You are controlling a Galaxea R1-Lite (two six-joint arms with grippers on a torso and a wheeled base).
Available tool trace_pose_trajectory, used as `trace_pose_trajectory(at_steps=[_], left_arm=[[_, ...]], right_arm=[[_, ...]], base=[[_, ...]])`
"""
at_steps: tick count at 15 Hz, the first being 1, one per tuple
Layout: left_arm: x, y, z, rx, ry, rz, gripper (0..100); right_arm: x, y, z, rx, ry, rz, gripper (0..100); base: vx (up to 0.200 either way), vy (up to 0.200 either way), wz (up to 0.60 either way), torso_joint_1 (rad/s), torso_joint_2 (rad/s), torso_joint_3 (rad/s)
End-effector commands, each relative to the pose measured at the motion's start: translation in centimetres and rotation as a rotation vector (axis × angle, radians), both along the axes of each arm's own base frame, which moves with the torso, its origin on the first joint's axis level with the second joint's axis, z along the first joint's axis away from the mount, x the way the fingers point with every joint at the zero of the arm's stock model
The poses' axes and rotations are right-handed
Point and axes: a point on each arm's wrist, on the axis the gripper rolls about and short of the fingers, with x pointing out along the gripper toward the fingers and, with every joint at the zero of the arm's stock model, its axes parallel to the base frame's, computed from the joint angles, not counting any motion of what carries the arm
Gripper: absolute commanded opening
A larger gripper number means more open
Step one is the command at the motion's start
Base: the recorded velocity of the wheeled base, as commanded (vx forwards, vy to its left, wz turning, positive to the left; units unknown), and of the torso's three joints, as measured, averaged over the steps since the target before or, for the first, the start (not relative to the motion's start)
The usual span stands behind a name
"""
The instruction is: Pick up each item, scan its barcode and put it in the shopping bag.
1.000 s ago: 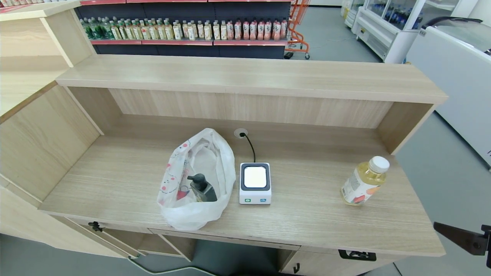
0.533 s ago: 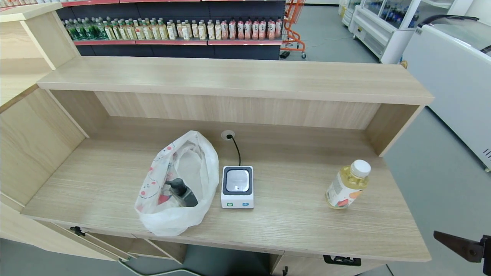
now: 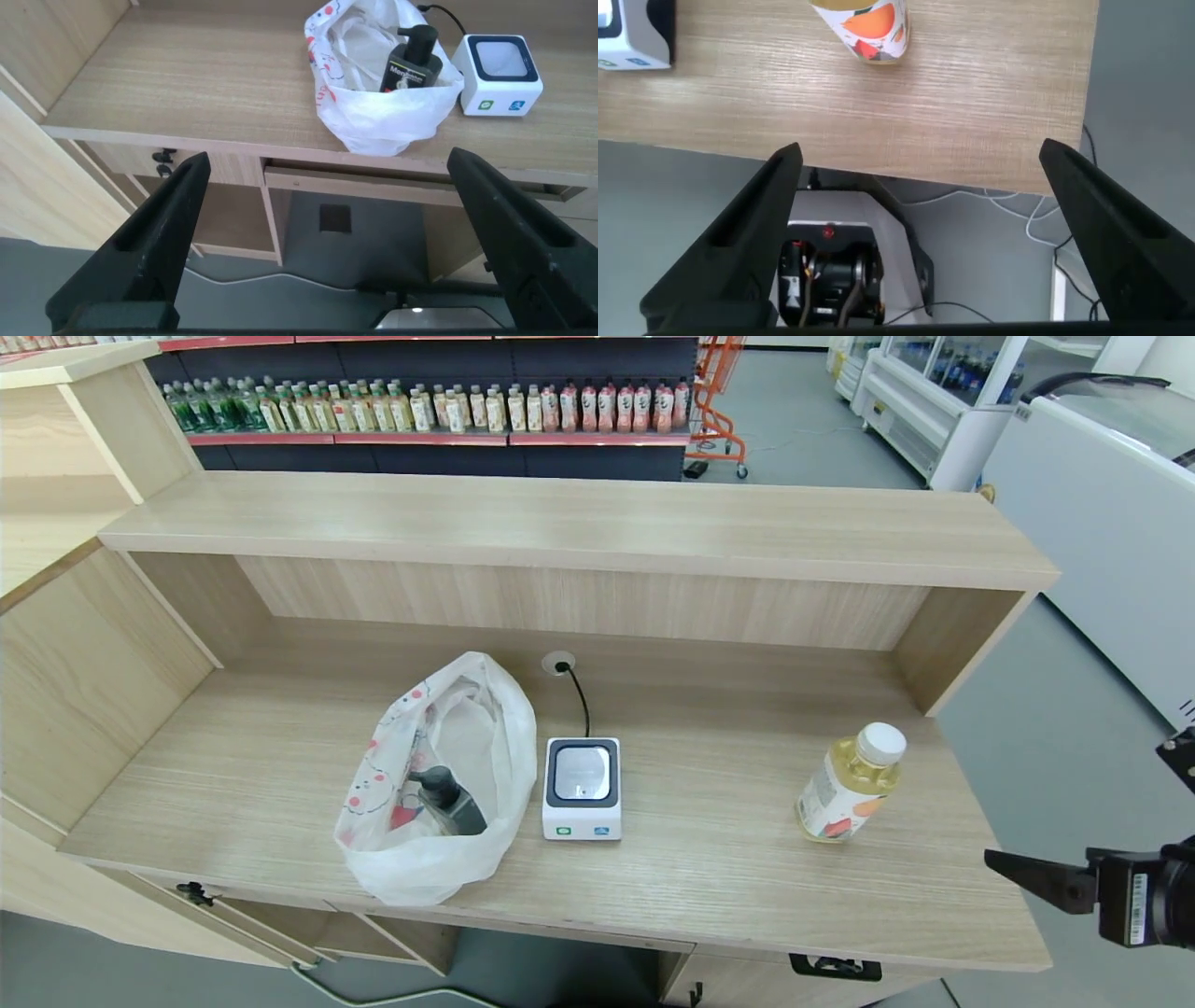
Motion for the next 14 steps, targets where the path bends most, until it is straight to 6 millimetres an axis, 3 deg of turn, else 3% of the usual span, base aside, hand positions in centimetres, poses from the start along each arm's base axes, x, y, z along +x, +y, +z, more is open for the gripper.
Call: trace_pose_trajectory(at_steps=[1,6,10,14], left_arm=[[0.0,0.0,0.0,0.000,0.000,0.000,100],[0.0,0.0,0.0,0.000,0.000,0.000,100],[0.0,0.0,0.0,0.000,0.000,0.000,100],[0.0,0.0,0.0,0.000,0.000,0.000,100]], right_arm=[[0.9,0.4,-1.4,-0.005,0.075,0.027,100],[4.5,1.0,-3.0,-0.014,0.081,0.050,100],[7.2,1.3,-5.8,-0.068,0.088,0.064,100],[8.7,2.0,-6.7,-0.087,0.068,0.107,100]], base=[[0.000,0.000,0.00,0.000,0.00,0.000],[0.000,0.000,0.00,0.000,0.00,0.000],[0.000,0.000,0.00,0.000,0.00,0.000],[0.000,0.000,0.00,0.000,0.00,0.000]])
